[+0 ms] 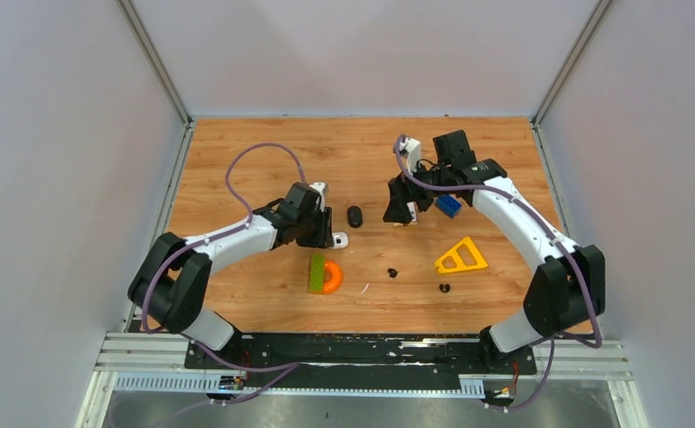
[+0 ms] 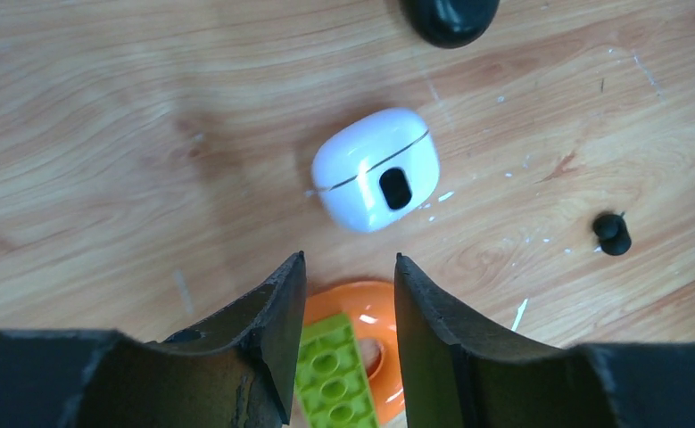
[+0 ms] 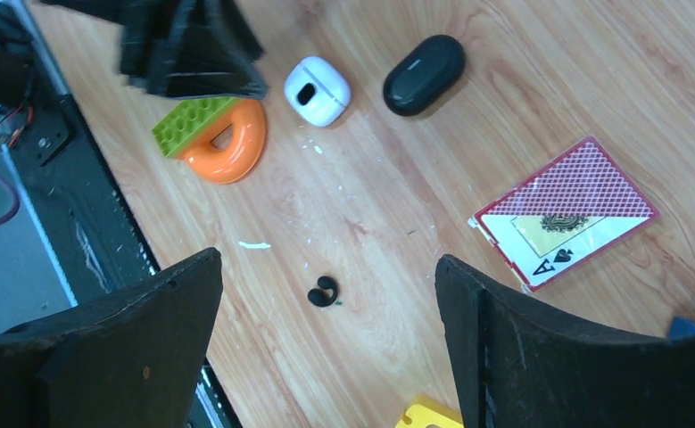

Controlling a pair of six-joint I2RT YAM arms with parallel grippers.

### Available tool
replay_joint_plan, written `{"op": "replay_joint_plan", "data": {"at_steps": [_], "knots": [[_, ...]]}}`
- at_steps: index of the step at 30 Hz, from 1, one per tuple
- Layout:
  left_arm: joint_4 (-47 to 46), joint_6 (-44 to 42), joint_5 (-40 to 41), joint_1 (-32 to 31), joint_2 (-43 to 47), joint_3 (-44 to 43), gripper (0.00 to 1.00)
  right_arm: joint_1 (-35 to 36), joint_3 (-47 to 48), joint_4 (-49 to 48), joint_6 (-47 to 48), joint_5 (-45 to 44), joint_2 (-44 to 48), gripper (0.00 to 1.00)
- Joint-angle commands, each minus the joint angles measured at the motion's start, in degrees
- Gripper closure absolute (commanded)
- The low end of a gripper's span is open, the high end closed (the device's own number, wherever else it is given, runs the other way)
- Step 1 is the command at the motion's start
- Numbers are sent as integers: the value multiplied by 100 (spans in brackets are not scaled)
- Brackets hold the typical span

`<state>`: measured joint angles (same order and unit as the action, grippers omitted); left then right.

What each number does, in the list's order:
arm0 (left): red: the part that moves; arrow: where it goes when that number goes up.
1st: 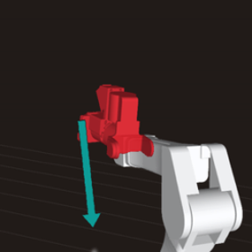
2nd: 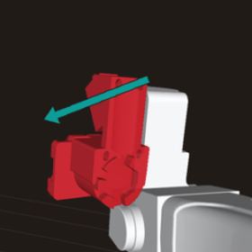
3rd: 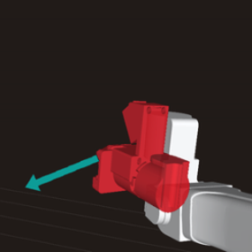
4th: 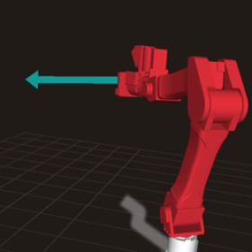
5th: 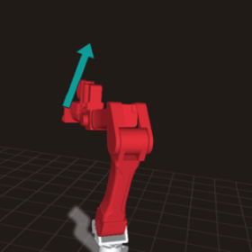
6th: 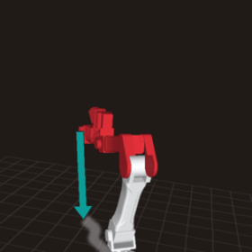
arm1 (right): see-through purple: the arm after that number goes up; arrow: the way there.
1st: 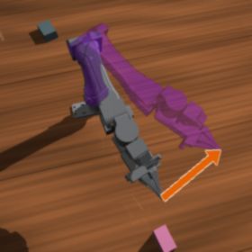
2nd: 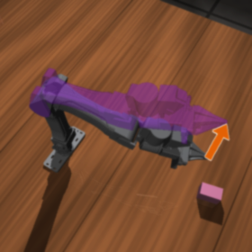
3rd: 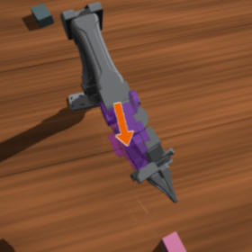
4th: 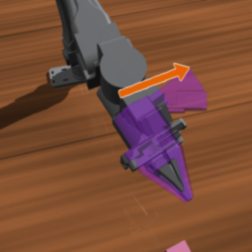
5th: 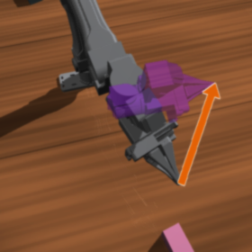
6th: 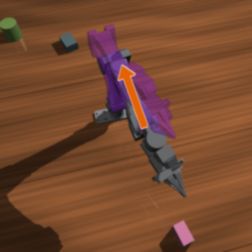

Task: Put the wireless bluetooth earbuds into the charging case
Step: Place the charging case at the center of the board.

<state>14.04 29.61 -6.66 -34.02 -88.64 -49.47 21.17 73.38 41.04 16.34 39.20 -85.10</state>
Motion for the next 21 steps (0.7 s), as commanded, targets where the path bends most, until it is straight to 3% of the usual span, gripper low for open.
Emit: {"op": "replay_joint_plan", "data": {"at_steps": [1,10,14,21], "knots": [[590,-428,646,19,921,-63,51,231,644,-189,-410,-569,-589,12],[395,-48,641,20,3652,1065,48,1210,1914,179,-708,-2087,-2209,8],[652,-81,630,23,4501,1319,51,1543,2352,49,-1083,-2861,-2685,4],[1030,-157,652,18,4942,1335,50,2007,2685,82,-1502,-3769,-3305,24]]}}
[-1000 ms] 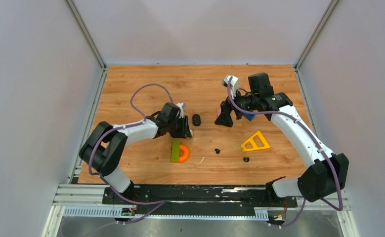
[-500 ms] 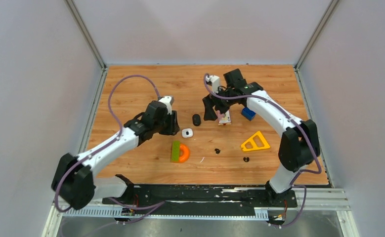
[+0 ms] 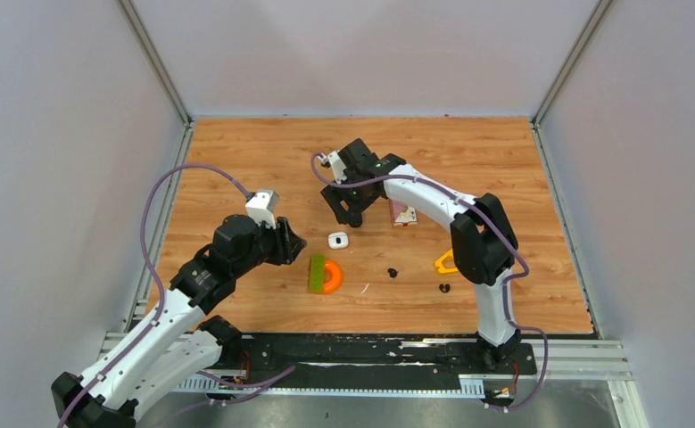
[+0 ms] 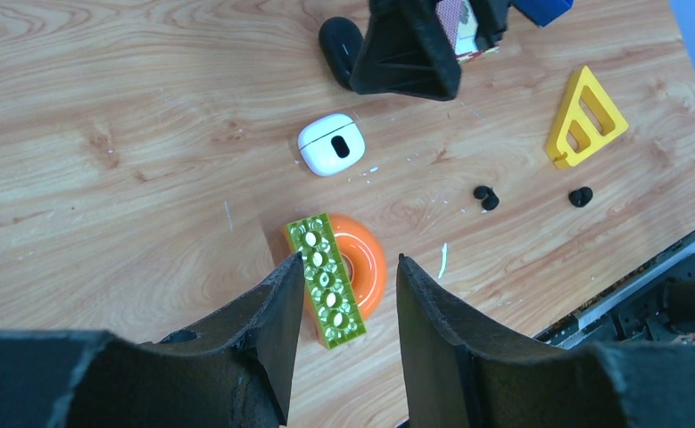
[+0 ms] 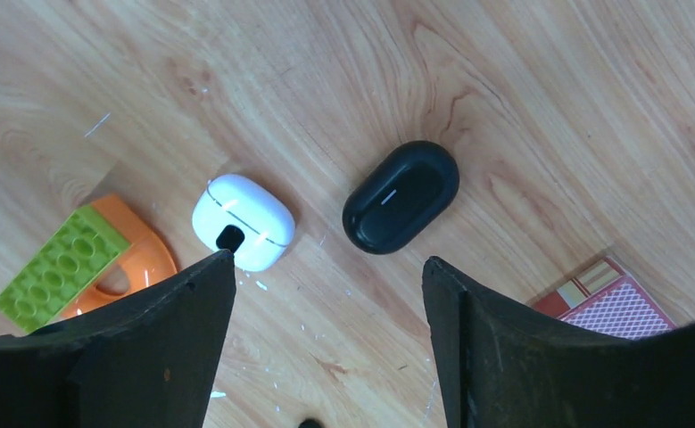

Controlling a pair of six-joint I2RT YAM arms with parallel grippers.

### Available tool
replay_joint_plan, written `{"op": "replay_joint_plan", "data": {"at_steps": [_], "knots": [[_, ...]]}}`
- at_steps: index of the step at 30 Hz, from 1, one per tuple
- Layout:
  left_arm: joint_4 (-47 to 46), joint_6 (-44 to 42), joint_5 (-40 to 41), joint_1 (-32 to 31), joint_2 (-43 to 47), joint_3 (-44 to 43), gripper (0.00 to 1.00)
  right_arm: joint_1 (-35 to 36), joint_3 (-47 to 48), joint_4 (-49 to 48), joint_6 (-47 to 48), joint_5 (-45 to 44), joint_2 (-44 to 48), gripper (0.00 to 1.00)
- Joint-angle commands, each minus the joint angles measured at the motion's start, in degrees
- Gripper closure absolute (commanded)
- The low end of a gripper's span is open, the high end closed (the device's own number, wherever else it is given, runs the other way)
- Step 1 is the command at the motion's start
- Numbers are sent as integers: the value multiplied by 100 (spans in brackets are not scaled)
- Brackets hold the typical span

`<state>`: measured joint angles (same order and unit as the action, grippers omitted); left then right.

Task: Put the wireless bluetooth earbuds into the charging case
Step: Pick up the charging case at the center of the board.

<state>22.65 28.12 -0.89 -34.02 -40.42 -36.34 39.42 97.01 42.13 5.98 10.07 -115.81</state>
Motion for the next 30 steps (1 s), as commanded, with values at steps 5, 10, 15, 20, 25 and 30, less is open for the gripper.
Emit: {"op": "replay_joint_plan", "data": {"at_steps": [5,10,15,20,25,30], "knots": [[93,0,75,18,47,8,51,312,517,72,-892,-1525,-572,31],[32,1,24,19,-13,33,51,312,595,94,-1010,-1626,-738,33],[-29,15,6,19,-31,80,51,305,649,119,-1053,-1738,-873,34],[-68,53,-64,19,-26,133,51,255,697,141,-1065,-1617,-1019,36],[-16,36,-96,18,39,153,51,130,818,212,-1096,-1449,-1074,44],[2,10,-85,18,98,160,51,-18,932,282,-1085,-1291,-1189,60]]}}
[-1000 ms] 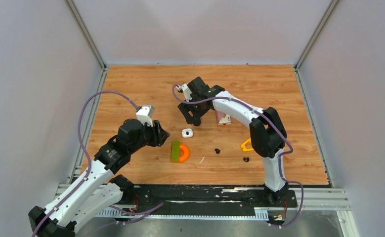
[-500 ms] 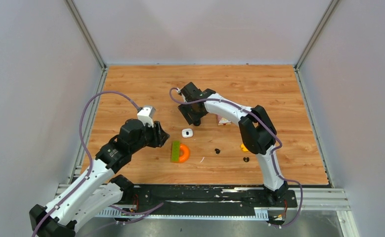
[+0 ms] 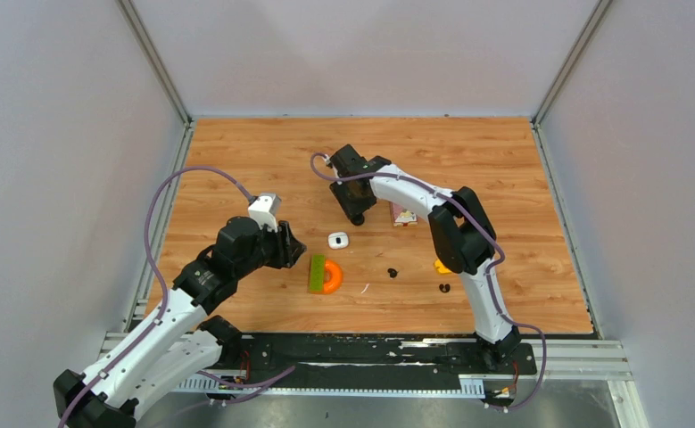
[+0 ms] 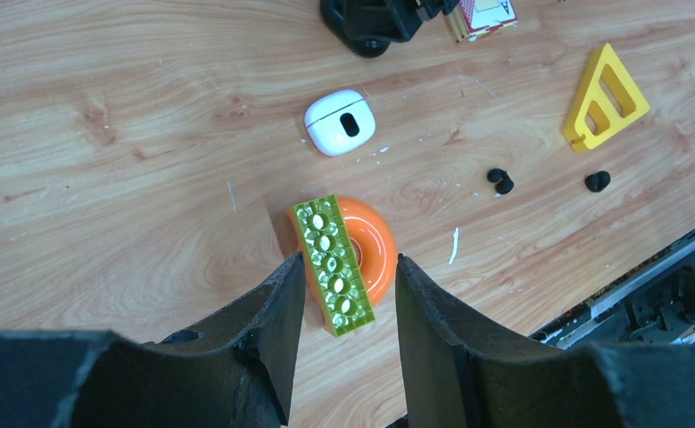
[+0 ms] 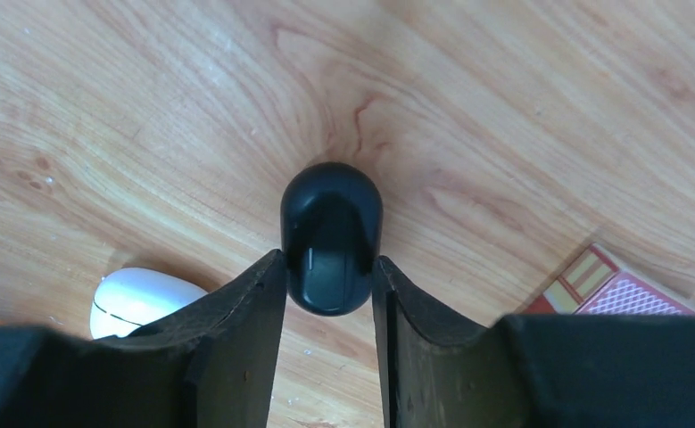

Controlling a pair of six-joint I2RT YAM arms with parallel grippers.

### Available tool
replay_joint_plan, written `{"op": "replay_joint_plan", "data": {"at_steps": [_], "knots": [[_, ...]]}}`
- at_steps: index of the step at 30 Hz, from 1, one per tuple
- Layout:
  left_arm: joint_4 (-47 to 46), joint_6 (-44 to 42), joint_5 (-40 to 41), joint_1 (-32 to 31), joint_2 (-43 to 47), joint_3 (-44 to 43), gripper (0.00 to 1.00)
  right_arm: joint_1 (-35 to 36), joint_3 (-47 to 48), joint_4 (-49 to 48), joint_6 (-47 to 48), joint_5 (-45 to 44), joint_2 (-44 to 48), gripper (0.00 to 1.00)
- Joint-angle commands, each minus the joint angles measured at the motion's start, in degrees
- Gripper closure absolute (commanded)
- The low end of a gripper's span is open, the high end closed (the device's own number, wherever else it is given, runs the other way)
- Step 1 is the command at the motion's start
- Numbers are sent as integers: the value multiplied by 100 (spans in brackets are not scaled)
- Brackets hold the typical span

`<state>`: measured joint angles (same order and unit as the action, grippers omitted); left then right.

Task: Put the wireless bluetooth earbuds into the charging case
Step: Pick up the charging case at the center of the board.

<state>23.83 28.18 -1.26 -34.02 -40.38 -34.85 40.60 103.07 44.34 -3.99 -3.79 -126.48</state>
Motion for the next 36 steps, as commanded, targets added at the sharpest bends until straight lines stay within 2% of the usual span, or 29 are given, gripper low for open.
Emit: {"op": "replay_joint_plan", "data": {"at_steps": [1,9,14,18,21,28,33,36], "knots": [[-116,3,-54,18,92,7,51,-139,330,58,-78,131,-149,60],[-152,-5,-123,19,87,-41,51,-170,373,75,194,440,-335,50],[-159,-6,-136,18,91,-42,51,-198,425,124,311,522,-441,48],[-187,-35,-138,18,93,-9,51,-201,376,168,372,536,-429,52],[-277,-128,-129,19,63,13,51,-200,187,134,572,554,-199,61],[-711,-433,19,25,-443,-182,49,-232,-702,-139,1129,1023,1221,72],[-1179,-321,-15,19,-908,-333,45,-229,-1826,-436,1804,1658,2679,72],[-1698,-126,-321,24,-1129,-286,43,-226,-2333,-476,2305,2045,3524,71]]}}
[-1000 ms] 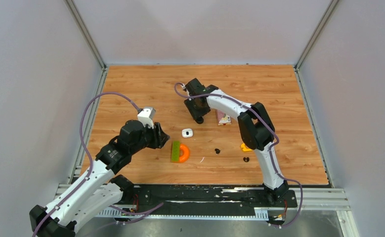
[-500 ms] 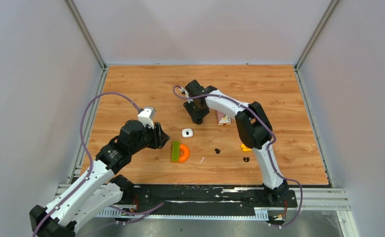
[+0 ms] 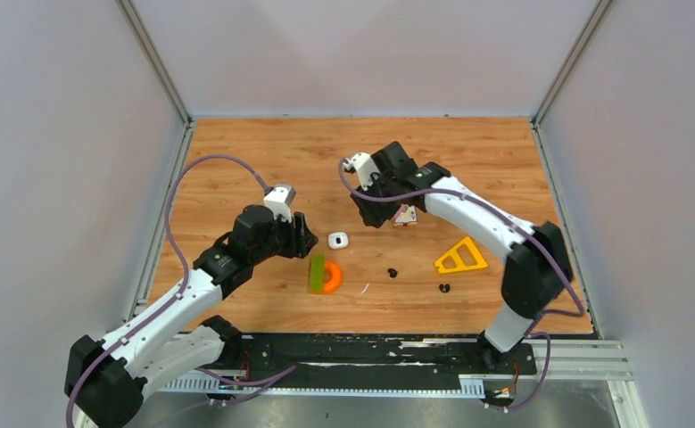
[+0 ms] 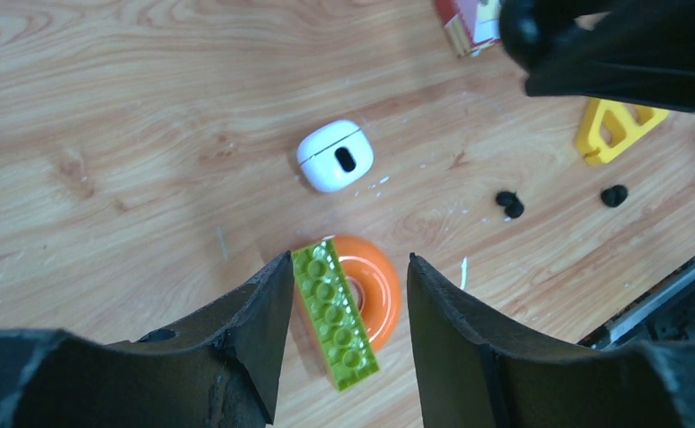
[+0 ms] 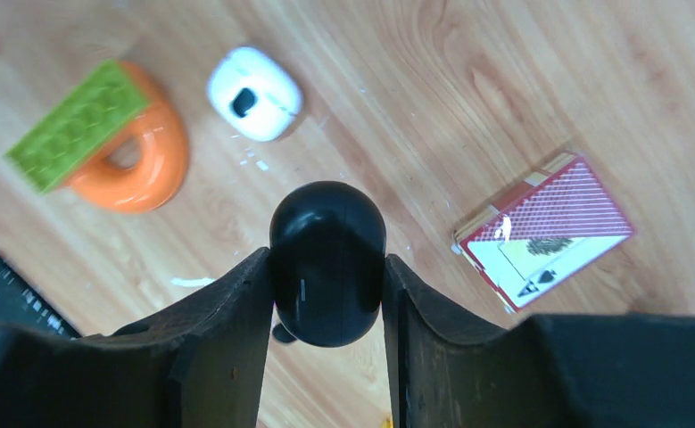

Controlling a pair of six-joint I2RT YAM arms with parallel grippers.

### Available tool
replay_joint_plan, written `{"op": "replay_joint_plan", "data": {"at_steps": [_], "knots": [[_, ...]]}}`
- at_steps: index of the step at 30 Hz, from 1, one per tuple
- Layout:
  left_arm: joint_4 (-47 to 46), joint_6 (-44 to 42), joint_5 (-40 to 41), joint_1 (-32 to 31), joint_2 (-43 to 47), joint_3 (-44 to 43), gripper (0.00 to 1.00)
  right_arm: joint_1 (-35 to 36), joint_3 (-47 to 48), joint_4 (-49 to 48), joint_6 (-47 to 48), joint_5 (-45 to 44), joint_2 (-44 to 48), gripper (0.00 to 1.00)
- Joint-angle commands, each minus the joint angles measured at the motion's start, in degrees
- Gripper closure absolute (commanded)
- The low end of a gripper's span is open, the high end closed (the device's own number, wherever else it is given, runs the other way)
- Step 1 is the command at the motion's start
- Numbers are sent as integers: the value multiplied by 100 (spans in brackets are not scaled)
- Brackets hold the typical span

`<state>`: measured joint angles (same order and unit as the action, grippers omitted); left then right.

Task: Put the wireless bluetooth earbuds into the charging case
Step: Pick up the charging case at the center of the board.

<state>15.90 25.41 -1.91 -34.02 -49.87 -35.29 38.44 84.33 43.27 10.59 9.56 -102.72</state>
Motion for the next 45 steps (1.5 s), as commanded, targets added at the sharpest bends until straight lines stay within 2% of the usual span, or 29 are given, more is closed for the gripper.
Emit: {"op": "replay_joint_plan", "data": {"at_steps": [1,5,7,9,19,30,38,45], "knots": [[-1117,231,-437,25,-248,-201,43,-11,-626,-409,1005,843,1421,71],[-2513,793,-1531,23,-463,123,42,11,-1128,-660,1655,1129,2369,70],[-3352,1158,-2103,19,-520,316,42,27,-1280,-752,1796,1190,2620,70],[-4024,1564,-2336,18,-548,486,41,37,-1301,-712,1862,1248,2747,69],[-4819,2138,-2565,3,-904,468,40,260,-1131,-419,1940,1593,2705,67],[-4152,1781,-2455,-257,-1521,-320,43,562,-954,-232,2060,1455,2538,66],[-3738,1683,-2386,-329,-1632,-313,47,584,-939,-235,2135,1322,2589,64],[-3607,1756,-2654,-334,-1750,-383,53,578,-860,-234,2132,1304,2506,63]]}}
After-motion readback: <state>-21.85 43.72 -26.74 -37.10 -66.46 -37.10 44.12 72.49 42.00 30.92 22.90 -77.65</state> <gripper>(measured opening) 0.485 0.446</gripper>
